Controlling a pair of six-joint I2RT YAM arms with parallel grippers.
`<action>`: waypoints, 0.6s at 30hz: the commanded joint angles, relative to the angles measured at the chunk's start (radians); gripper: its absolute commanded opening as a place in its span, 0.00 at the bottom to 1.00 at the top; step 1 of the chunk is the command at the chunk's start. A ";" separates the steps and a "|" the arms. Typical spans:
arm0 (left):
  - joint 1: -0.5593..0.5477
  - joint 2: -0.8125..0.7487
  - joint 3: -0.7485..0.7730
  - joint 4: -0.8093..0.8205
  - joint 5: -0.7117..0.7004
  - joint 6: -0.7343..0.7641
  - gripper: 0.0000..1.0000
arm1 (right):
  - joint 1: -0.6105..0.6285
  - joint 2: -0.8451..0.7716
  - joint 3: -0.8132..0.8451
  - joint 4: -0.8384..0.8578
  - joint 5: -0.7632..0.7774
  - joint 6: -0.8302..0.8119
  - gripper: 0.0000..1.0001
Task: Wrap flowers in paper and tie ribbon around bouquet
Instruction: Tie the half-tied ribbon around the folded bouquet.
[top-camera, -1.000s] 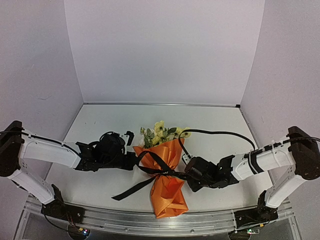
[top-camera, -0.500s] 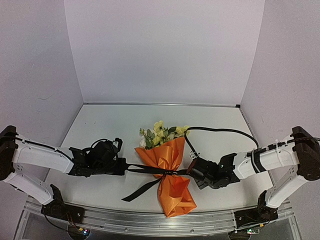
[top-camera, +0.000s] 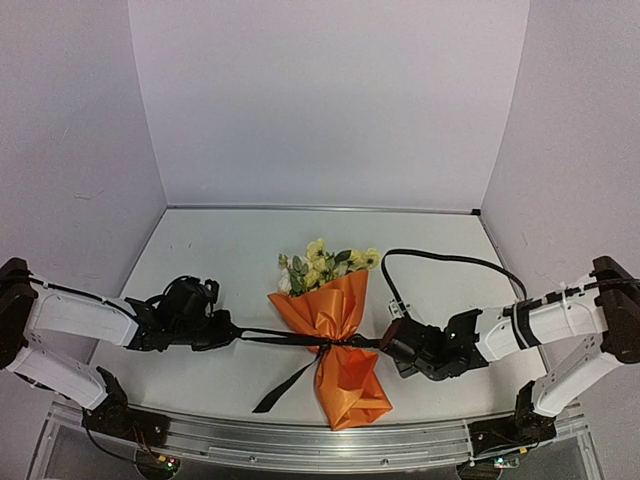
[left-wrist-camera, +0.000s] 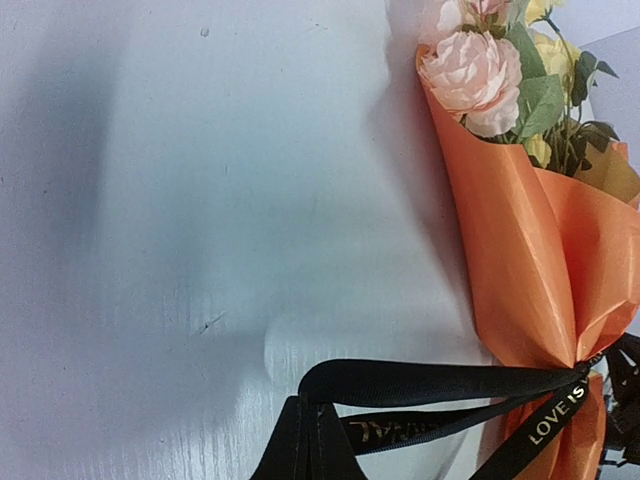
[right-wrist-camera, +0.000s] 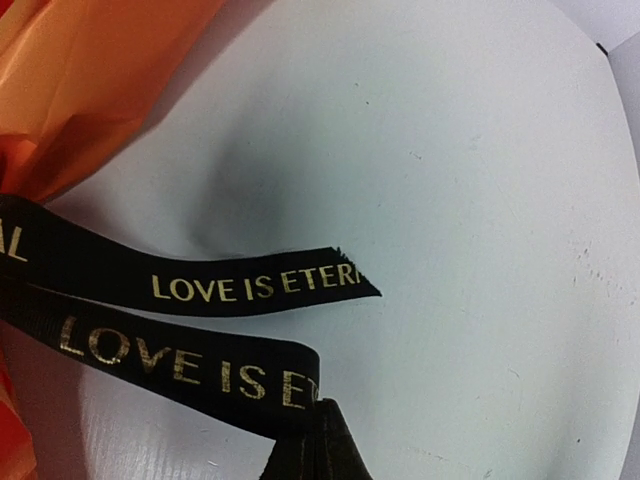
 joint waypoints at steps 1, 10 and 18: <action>0.121 -0.024 -0.051 -0.023 0.005 -0.021 0.00 | -0.044 -0.044 -0.070 -0.145 0.077 0.070 0.00; 0.331 -0.049 -0.048 -0.015 0.138 0.024 0.00 | -0.051 -0.062 -0.104 -0.154 0.053 0.153 0.00; 0.511 -0.019 -0.037 0.022 0.256 0.057 0.00 | -0.016 -0.026 -0.058 -0.119 -0.049 0.208 0.00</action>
